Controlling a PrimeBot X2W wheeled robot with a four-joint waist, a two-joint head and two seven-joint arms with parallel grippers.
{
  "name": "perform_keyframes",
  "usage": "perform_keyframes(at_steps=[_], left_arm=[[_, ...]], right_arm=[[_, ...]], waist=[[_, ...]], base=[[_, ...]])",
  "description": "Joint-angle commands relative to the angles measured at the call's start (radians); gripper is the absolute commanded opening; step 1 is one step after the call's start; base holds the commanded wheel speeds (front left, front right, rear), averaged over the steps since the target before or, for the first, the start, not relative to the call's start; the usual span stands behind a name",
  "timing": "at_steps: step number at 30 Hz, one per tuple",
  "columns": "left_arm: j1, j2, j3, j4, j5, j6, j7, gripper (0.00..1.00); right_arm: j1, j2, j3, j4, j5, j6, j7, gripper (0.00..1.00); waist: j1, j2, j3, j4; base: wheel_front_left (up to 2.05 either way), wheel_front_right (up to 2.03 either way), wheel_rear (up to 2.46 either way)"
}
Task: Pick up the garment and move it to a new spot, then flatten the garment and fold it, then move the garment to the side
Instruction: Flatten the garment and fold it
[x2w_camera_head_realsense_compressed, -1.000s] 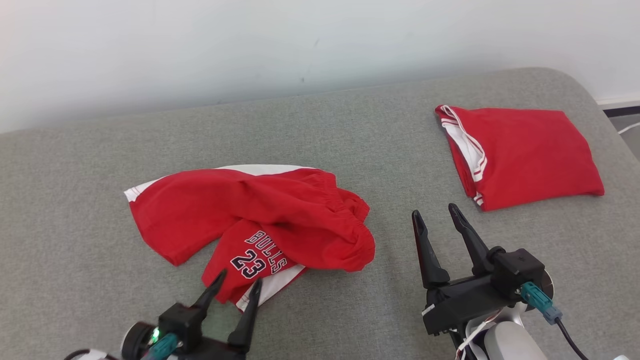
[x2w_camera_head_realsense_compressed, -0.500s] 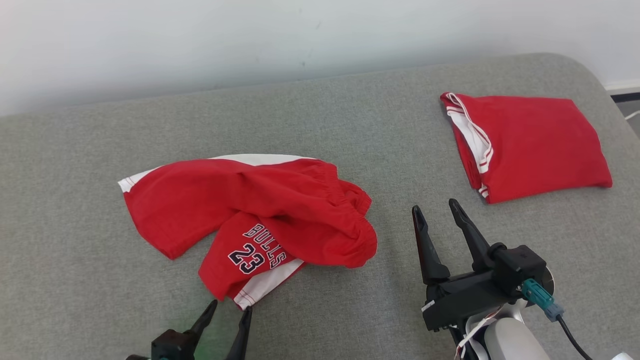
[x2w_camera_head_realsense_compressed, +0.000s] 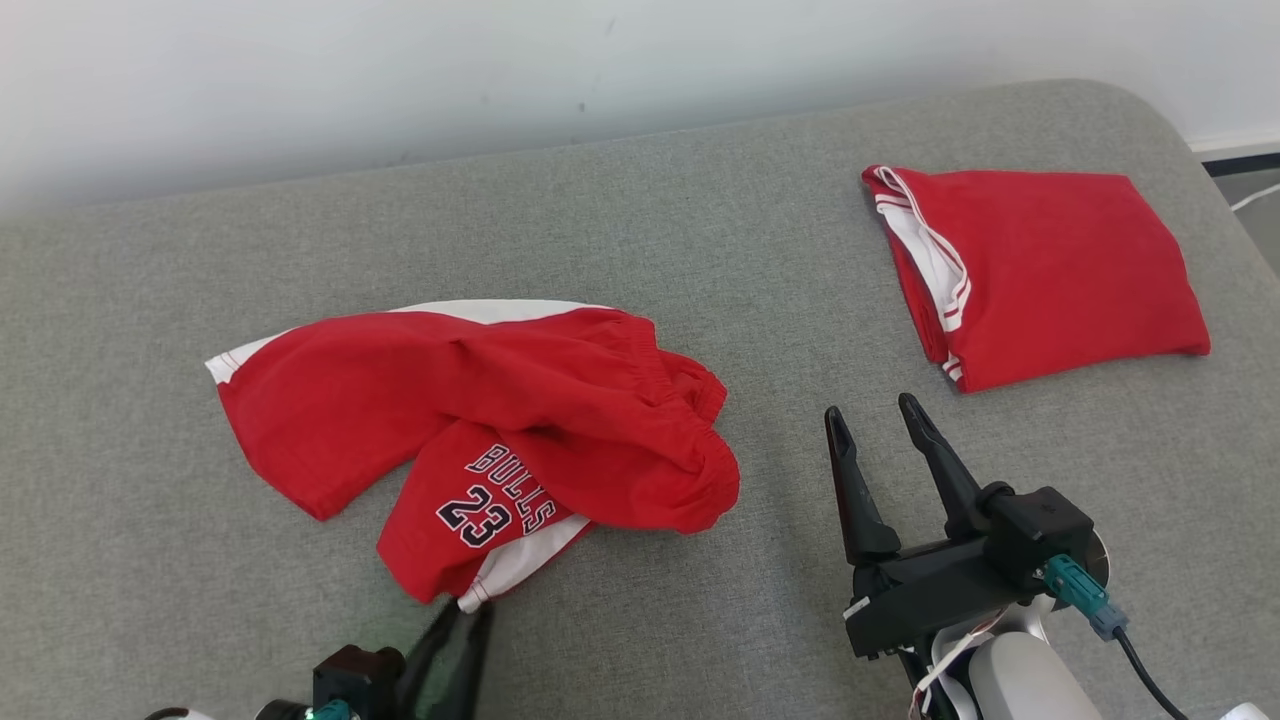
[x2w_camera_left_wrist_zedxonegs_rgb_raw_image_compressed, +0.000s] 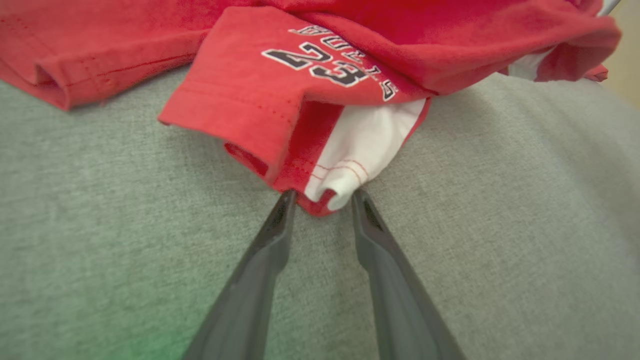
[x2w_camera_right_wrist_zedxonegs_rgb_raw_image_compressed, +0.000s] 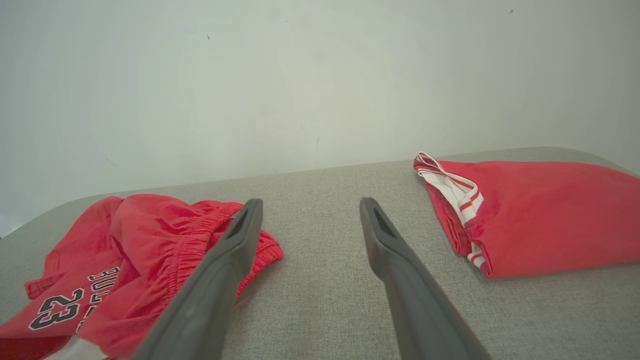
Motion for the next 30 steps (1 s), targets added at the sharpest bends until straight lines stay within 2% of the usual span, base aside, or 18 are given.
perform_keyframes(at_steps=[1,7,18,30], left_arm=[[-0.002,-0.003,0.001,0.013,-0.013,-0.004,-0.003,0.00],[-0.006,-0.006,0.027,-0.005,-0.009,0.004,-0.010,0.00],[0.051,0.028,0.084,-0.096,-0.006,0.037,-0.012,0.00],[0.152,0.092,0.173,-0.168,-0.033,0.087,-0.012,0.00]], right_arm=[[0.000,0.001,-0.001,0.001,-0.006,0.000,-0.006,1.00],[0.011,-0.001,-0.012,0.004,-0.007,0.000,-0.006,1.00],[0.022,-0.005,-0.009,0.009,-0.002,0.000,0.001,1.00],[0.029,-0.015,-0.002,0.017,0.009,0.000,0.016,1.00]], waist=[[-0.0001,-0.0001,-0.001,0.002],[-0.0001,-0.0001,-0.013,0.033],[-0.0001,-0.0001,-0.046,0.089],[-0.0001,-0.0001,-0.055,0.141]], base=[[0.00,0.00,0.00],[0.00,0.00,0.00],[0.00,0.00,0.00],[0.00,0.00,0.00]])
